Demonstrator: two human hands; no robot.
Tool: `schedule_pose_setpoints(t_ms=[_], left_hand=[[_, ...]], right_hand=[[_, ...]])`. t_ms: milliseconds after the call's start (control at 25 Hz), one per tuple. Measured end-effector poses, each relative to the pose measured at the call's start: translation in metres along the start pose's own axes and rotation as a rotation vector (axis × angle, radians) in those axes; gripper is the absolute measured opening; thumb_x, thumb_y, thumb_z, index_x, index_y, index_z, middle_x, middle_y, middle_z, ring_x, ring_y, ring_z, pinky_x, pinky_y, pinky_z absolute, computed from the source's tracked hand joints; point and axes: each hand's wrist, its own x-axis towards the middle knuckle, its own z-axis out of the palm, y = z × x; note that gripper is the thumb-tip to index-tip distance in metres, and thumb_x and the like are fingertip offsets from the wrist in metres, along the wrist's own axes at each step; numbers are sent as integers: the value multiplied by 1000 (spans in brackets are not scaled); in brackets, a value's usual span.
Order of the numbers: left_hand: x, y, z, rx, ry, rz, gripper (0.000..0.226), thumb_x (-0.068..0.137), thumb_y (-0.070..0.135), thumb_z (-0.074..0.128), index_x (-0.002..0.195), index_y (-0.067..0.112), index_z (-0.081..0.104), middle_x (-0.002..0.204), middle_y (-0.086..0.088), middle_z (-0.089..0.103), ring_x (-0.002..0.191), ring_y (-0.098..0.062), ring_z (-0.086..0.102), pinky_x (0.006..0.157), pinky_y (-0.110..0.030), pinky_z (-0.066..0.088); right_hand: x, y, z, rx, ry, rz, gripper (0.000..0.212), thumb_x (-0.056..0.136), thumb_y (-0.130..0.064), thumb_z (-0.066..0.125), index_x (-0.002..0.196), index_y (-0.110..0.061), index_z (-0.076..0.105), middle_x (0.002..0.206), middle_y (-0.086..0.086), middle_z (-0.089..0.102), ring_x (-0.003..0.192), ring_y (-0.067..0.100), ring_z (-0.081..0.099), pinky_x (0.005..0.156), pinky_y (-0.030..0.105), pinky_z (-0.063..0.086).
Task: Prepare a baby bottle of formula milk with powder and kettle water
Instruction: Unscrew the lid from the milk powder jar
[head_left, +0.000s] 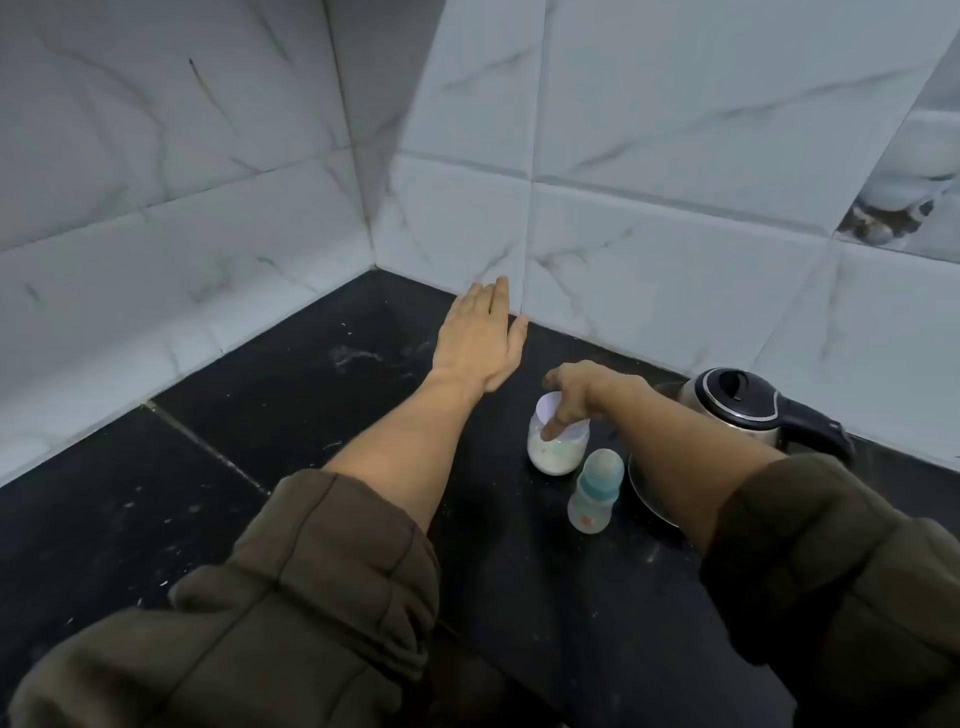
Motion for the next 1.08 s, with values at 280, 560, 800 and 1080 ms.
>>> schedule_pose_setpoints(t_ms=[280, 560, 800, 1080], left_hand=[[-8, -12, 3, -25, -39, -30, 66, 111, 42, 25, 164, 4, 18, 169, -16, 30, 159, -29, 21, 129, -44, 18], [-51, -53, -29, -112, -38, -109, 59, 112, 31, 28, 164, 5, 19, 168, -14, 32, 158, -27, 24, 127, -38, 22], [-107, -105, -67, -121, -114, -204, 64, 107, 23, 38, 166, 12, 18, 166, -11, 35, 152, -28, 33, 116, -46, 38], [-175, -146, -61, -189, -309, -316, 84, 91, 27, 65, 164, 14, 28, 166, -11, 36, 149, -32, 39, 118, -46, 38]], right_hand=[[3, -1, 8, -50, 44, 5, 83, 70, -42, 91, 143, -21, 57, 135, 9, 64, 117, 32, 63, 97, 44, 57], [-9, -62, -16, -49, 145, -152, 77, 56, -55, 84, 125, -24, 67, 115, 3, 70, 101, 28, 66, 90, 45, 60], [-29, -145, -16, -63, 159, -294, 60, 60, -54, 86, 108, -22, 70, 101, 2, 70, 91, 25, 67, 84, 43, 62], [-45, -210, 14, -98, 125, -365, 59, 61, -51, 89, 107, -20, 70, 97, 1, 69, 88, 24, 69, 81, 40, 62]])
